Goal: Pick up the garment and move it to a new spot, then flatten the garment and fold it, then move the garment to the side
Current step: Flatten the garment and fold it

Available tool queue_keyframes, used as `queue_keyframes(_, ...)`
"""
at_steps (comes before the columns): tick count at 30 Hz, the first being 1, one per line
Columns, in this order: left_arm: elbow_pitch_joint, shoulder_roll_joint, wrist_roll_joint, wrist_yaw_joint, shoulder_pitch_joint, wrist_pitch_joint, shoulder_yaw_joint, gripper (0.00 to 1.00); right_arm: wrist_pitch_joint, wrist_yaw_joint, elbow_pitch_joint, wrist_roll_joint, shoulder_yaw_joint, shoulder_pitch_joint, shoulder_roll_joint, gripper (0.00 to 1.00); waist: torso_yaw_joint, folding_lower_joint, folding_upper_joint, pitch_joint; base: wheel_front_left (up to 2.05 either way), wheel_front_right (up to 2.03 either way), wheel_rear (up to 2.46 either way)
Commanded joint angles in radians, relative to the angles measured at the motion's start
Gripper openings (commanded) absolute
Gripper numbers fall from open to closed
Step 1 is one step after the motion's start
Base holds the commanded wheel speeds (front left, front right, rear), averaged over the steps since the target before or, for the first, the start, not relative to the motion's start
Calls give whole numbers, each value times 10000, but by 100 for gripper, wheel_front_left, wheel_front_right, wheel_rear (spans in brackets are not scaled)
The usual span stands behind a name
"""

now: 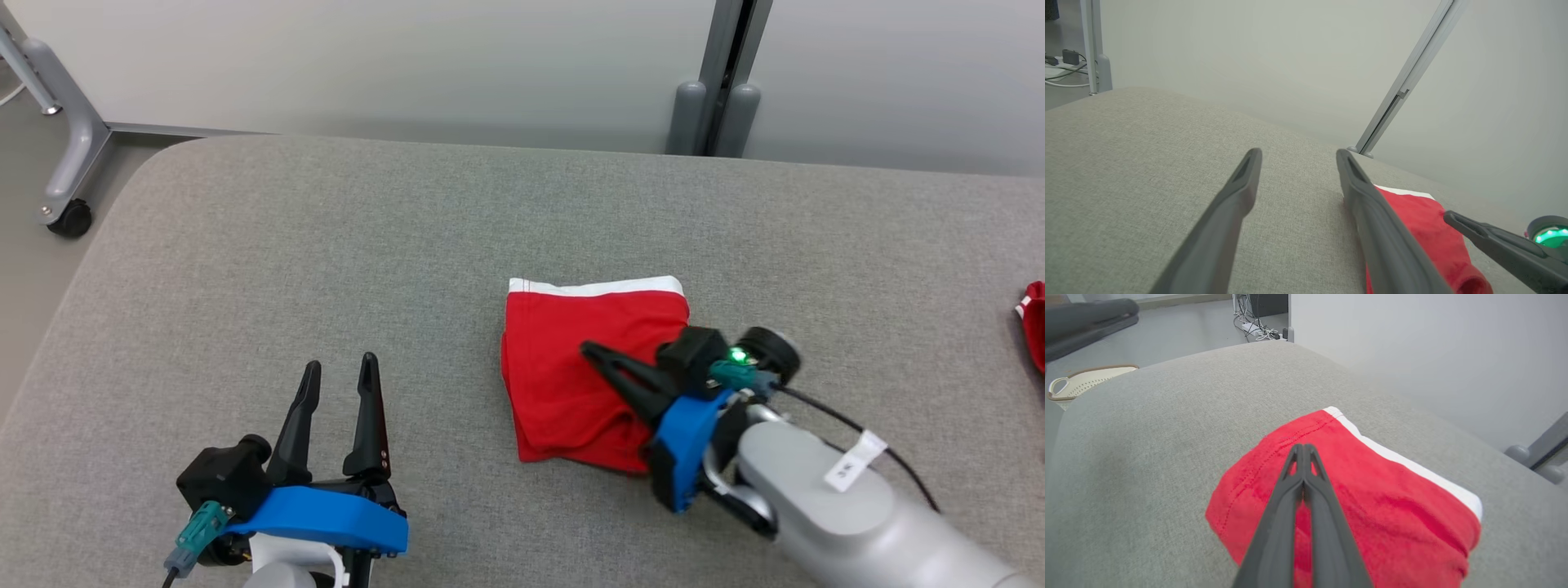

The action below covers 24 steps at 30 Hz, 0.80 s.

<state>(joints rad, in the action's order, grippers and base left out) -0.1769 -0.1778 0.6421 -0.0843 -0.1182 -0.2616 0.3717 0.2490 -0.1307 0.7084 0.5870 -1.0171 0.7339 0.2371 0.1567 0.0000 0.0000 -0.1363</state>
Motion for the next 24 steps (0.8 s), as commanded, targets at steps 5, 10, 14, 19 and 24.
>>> queue_keyframes(5, 42, 20, -71, 27, 81, -44, 27, 100, -484, -1, 486, -95, 161, -468, 537, 0, -58, 0, 0, -17, 0, 0, 0)
queue_keyframes(10, -1, 20, -76, 42, 84, -44, 27, 100, -986, -1, 317, 381, -371, -925, 741, 0, -76, 0, 0, -21, 0, 0, 0)
queue_keyframes(14, -41, 5, -71, 59, 93, -44, 38, 100, -1230, -1, 116, 680, -893, -1201, 888, 0, -100, 0, 0, 8, 0, 0, 0)
queue_keyframes(19, -77, -38, -37, 41, 162, -45, 14, 100, -1164, -1, 44, 944, -1371, -1412, 903, 0, -173, 0, 0, 85, 0, 0, 0)
queue_keyframes(24, -97, -48, -52, 3, 204, -45, 42, 100, -675, -1, -66, 926, -1604, -1362, 675, 0, -263, 0, 0, 169, 0, 0, 0)
